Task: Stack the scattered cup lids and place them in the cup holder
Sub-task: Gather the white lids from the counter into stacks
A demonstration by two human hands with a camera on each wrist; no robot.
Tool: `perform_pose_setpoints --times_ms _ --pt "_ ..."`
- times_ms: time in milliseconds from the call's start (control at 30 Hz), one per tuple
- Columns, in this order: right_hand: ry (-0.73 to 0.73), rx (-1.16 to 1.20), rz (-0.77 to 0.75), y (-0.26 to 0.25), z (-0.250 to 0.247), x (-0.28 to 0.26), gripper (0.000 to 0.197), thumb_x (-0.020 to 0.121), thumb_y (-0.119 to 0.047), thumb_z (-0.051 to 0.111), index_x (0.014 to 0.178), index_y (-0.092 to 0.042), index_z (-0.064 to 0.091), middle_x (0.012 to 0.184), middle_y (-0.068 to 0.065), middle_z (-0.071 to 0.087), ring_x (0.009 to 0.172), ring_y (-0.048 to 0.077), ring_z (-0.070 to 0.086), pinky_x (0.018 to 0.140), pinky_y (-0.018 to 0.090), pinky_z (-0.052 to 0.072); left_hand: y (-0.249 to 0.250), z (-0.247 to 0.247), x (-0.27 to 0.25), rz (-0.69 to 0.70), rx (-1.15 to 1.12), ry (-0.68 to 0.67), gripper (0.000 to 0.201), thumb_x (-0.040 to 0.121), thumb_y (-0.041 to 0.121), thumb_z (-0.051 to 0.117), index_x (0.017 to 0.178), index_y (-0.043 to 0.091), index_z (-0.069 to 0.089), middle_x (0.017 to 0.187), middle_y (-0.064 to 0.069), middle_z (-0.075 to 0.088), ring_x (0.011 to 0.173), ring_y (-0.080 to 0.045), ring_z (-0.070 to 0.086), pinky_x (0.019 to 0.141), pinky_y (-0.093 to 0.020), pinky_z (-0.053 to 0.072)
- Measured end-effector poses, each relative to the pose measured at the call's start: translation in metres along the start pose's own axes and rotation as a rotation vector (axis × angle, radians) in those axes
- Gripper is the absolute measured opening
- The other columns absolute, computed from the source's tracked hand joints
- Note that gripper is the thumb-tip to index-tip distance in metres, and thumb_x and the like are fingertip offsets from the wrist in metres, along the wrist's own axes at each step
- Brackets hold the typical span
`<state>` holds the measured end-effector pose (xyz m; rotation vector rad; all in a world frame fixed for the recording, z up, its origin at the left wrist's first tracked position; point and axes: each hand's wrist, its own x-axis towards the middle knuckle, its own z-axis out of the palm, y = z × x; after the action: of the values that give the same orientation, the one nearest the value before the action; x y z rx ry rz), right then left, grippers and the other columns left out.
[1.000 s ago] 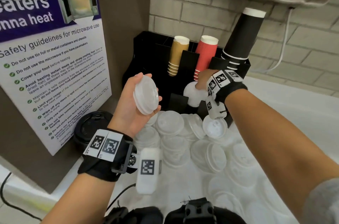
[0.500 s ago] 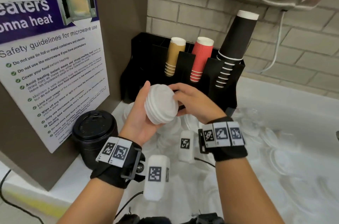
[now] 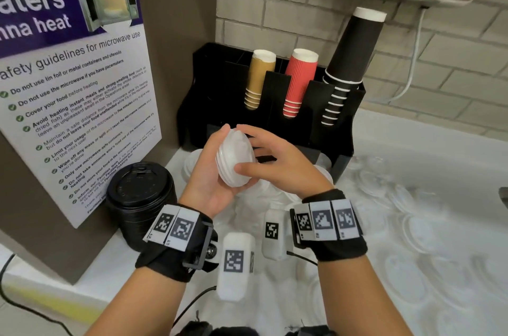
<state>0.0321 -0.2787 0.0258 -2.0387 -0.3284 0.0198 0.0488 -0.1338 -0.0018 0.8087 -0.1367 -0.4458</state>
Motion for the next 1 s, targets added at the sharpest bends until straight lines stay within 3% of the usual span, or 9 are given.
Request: perform_pose_setpoints --times_ms 100,200,300,400,533,633,700,833,1000 --pt "0.109 0.084 0.074 0.007 -0.003 0.008 0.055 0.086 -0.038 0.067 0.137 -0.033 0.046 0.128 -0.006 0.055 0.112 0.007 0.057 0.095 0.028 0.050 0.007 -0.004 0.001 0.036 -0.032 0.070 0.041 0.080 0.044 0.060 0.111 0.017 0.060 0.100 -0.005 0.067 0.088 -0.019 0.065 0.069 -0.034 0.052" --pt "0.235 -0.128 0.187 0.016 -0.013 0.022 0.043 0.092 -0.037 0.058 0.132 -0.021 0.053 0.127 0.001 0.058 0.113 0.011 0.056 0.089 0.023 0.045 0.020 -0.011 0.000 0.097 -0.093 0.095 0.036 0.078 0.042 0.064 0.105 0.020 0.053 0.088 -0.003 0.058 0.078 -0.018 0.056 0.066 -0.032 0.047" --pt "-0.030 -0.518 0.263 0.021 -0.010 0.038 0.053 0.088 -0.036 0.065 0.135 -0.015 0.051 0.135 0.005 0.052 0.123 0.018 0.050 0.090 0.020 0.038 0.030 -0.015 -0.003 0.131 -0.084 0.093 0.038 0.069 0.043 0.068 0.097 0.021 0.055 0.082 -0.001 0.060 0.076 -0.018 0.057 0.066 -0.030 0.049" --pt "-0.256 -0.772 0.311 0.024 0.005 0.052 0.073 0.079 -0.038 0.074 0.142 -0.018 0.042 0.140 0.007 0.044 0.127 0.024 0.045 0.095 0.030 0.043 0.031 -0.017 -0.004 0.129 -0.093 0.110 0.047 0.073 0.043 0.065 0.110 0.021 0.048 0.091 -0.004 0.055 0.077 -0.020 0.057 0.067 -0.030 0.048" --pt "-0.304 -0.962 0.320 0.032 0.017 0.063 0.090 0.067 -0.036 0.084 0.143 -0.018 0.038 0.133 0.008 0.046 0.122 0.027 0.048 0.091 0.039 0.050 0.030 -0.015 -0.008 0.150 -0.091 0.131 0.048 0.071 0.044 0.065 0.109 0.020 0.048 0.095 -0.006 0.050 0.077 -0.020 0.055 0.068 -0.030 0.045" --pt "-0.303 -0.977 0.291 0.039 0.023 0.064 0.089 0.064 -0.032 0.086 0.139 -0.020 0.040 0.123 0.007 0.049 0.111 0.026 0.053 0.080 0.039 0.053 0.031 -0.013 -0.010 0.149 -0.066 0.141 0.021 0.082 0.040 0.060 0.095 0.024 0.057 0.090 -0.002 0.052 0.079 -0.018 0.052 0.067 -0.029 0.043" --pt "-0.303 -0.981 0.274 0.042 0.026 0.064 0.083 0.064 -0.029 0.084 0.136 -0.020 0.043 0.119 0.006 0.053 0.103 0.024 0.056 0.072 0.036 0.053 0.032 -0.012 -0.011 0.129 -0.029 0.146 0.018 0.077 0.038 0.063 0.092 0.028 0.060 0.088 -0.001 0.054 0.077 -0.017 0.052 0.064 -0.029 0.039" --pt "-0.205 -0.756 0.289 0.034 0.001 0.057 0.077 0.070 -0.031 0.080 0.137 -0.024 0.043 0.128 0.005 0.052 0.109 0.022 0.054 0.082 0.033 0.051 0.031 -0.012 -0.012 0.113 0.003 0.139 0.025 0.072 0.033 0.067 0.097 0.029 0.061 0.089 -0.001 0.056 0.076 -0.019 0.054 0.063 -0.030 0.040" --pt "0.060 -0.009 0.168 -0.001 -0.030 0.025 0.060 0.076 -0.032 0.077 0.128 -0.039 0.048 0.112 0.000 0.060 0.098 0.017 0.066 0.081 0.032 0.058 0.026 -0.011 -0.009 0.137 -0.040 0.125 0.032 0.076 0.036 0.061 0.104 0.021 0.060 0.089 0.000 0.060 0.079 -0.018 0.057 0.074 -0.033 0.045"
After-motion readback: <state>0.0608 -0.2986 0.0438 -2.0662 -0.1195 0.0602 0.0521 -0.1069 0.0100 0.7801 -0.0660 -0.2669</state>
